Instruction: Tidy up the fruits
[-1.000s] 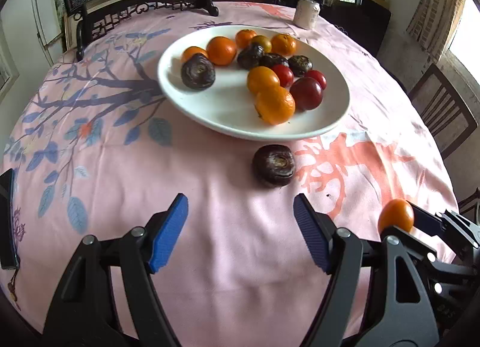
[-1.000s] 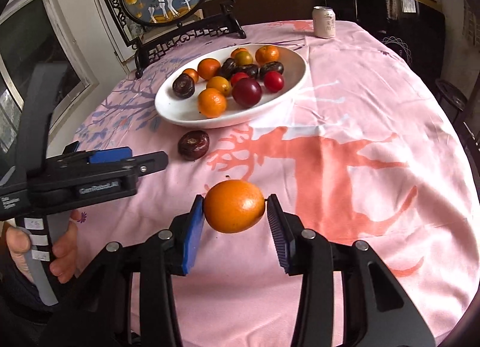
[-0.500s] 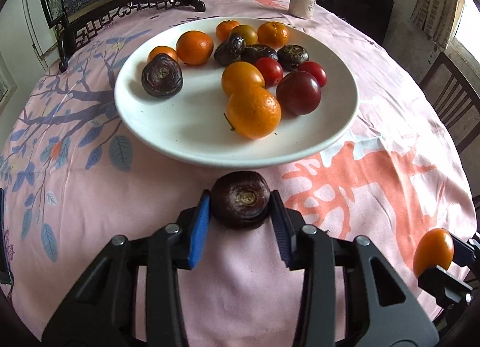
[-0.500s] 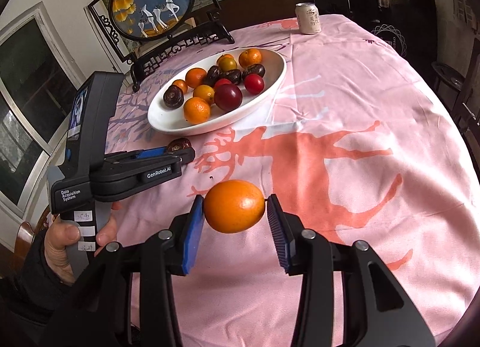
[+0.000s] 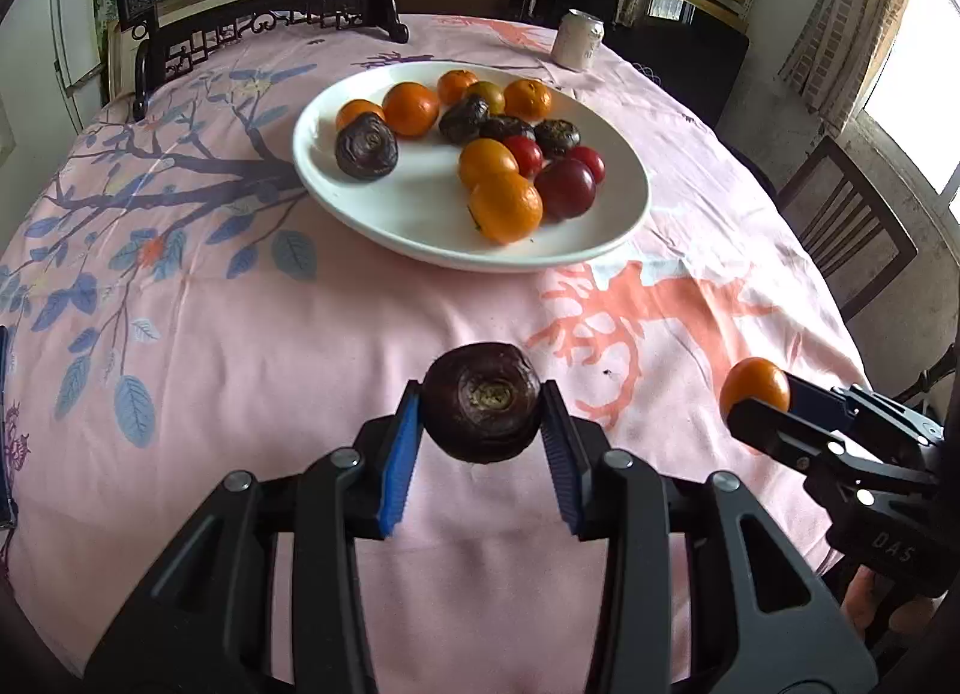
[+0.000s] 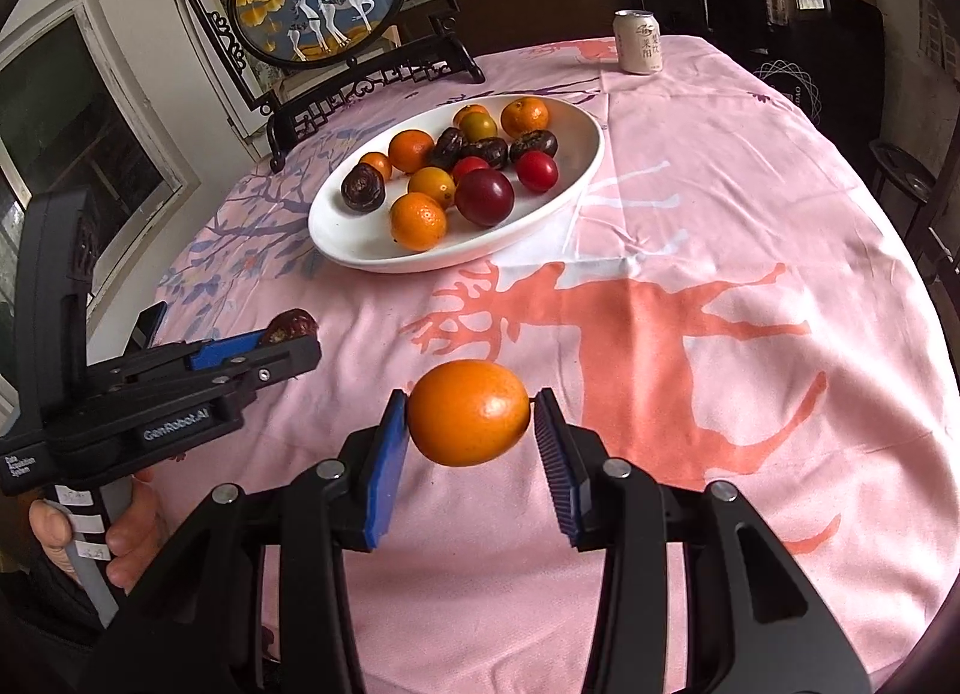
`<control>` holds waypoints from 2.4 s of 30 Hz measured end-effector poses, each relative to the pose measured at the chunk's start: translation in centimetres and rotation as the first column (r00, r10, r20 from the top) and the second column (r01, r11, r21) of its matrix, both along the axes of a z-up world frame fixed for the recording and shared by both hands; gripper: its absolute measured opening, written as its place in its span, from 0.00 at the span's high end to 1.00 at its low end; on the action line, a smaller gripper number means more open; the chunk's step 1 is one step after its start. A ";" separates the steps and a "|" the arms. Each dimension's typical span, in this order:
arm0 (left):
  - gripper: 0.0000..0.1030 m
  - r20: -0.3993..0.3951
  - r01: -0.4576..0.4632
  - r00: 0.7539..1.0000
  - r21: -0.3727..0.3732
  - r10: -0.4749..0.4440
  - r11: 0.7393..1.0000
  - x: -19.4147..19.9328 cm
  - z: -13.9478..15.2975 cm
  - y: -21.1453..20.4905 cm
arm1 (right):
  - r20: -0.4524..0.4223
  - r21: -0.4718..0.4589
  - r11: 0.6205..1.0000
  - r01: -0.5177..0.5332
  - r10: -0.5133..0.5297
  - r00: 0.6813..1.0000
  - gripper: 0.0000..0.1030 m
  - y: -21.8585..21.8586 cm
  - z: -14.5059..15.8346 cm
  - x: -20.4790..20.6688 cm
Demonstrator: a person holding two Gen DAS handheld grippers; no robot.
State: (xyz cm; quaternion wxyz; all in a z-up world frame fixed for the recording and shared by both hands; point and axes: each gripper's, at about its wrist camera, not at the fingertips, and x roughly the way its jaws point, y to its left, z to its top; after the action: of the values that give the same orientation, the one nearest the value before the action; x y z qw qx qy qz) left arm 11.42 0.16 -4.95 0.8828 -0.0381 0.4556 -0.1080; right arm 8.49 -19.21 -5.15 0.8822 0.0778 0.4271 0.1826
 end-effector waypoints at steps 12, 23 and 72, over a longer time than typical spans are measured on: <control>0.62 0.073 -0.079 0.994 0.037 0.076 0.996 8.3 5.1 2.3 | 0.059 -0.101 0.994 -0.045 0.051 0.997 0.58 3.5 2.8 6.7; 0.62 0.008 -0.108 0.994 0.076 0.108 0.991 17.0 3.7 0.7 | 0.051 -0.240 0.971 -0.016 0.029 0.998 0.58 5.0 2.7 16.8; 0.02 0.174 -0.143 0.976 0.065 0.130 0.988 -2.3 5.1 2.5 | 0.123 -0.264 0.959 0.099 -0.069 0.990 0.04 4.6 2.8 1.1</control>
State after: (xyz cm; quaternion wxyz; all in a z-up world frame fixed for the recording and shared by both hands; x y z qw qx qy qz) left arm 9.10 2.62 0.14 0.9245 -0.0260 0.3789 -0.0324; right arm 9.58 -14.59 -2.31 0.9142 -0.0355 0.3938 0.0891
